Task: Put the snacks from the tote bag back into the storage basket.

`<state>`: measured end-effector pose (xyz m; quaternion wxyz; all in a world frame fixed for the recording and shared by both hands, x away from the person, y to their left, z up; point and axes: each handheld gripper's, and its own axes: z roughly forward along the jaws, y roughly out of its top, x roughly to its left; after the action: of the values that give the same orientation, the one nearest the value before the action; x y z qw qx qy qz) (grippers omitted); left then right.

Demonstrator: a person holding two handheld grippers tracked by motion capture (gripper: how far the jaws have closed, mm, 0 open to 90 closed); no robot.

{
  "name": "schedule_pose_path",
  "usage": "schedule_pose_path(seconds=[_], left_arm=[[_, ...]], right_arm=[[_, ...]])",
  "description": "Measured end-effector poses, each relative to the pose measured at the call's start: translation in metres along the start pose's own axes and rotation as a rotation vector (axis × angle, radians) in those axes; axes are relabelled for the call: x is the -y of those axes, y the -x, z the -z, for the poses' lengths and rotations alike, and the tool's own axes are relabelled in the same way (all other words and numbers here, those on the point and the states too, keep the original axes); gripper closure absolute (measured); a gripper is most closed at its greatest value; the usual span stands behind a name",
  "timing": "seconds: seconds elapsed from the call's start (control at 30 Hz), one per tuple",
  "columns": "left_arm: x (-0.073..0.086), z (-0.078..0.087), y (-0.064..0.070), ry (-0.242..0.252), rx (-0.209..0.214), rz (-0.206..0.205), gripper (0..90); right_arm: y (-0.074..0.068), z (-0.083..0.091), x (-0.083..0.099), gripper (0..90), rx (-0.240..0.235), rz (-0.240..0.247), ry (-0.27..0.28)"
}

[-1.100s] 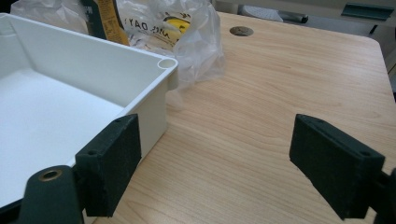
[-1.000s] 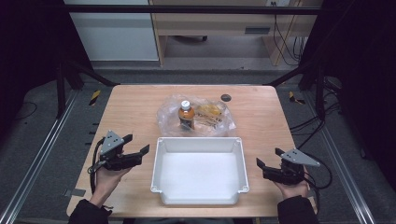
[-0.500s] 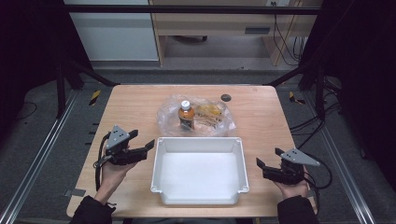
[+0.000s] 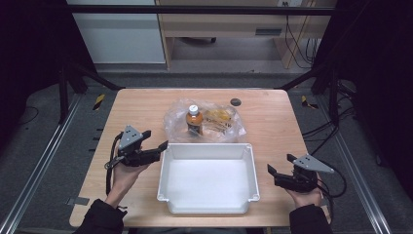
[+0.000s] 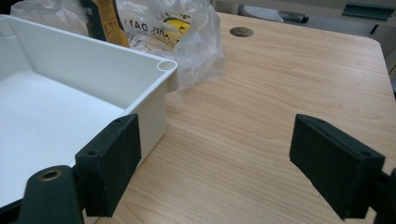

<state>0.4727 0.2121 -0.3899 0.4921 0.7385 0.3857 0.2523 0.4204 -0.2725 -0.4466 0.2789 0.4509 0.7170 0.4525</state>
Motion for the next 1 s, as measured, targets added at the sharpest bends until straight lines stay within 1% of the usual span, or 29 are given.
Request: schedule_pose_path(seconds=[0.3,0.63,0.73,0.93,1.0], left_arm=[[-0.007,-0.011,0.003,-0.002,-0.006,-0.004,25.7],[-0.013,-0.022,0.005,-0.002,0.0,-0.006,26.5],[-0.014,-0.027,0.005,-0.008,-0.006,-0.01,26.6],[-0.016,-0.033,0.005,-0.01,-0.016,-0.007,27.0],[-0.017,-0.036,0.004,-0.011,-0.016,0.003,27.3]], right_arm=[[-0.001,0.0,-0.001,16.6,-0.001,0.002,0.001],[-0.001,-0.001,-0.001,16.5,0.0,0.0,0.0],[-0.001,-0.001,-0.001,16.5,0.0,0.0,0.001],[-0.001,-0.001,-0.001,16.5,-0.001,0.0,-0.003],[-0.001,-0.002,-0.001,16.3,-0.002,-0.001,-0.005]])
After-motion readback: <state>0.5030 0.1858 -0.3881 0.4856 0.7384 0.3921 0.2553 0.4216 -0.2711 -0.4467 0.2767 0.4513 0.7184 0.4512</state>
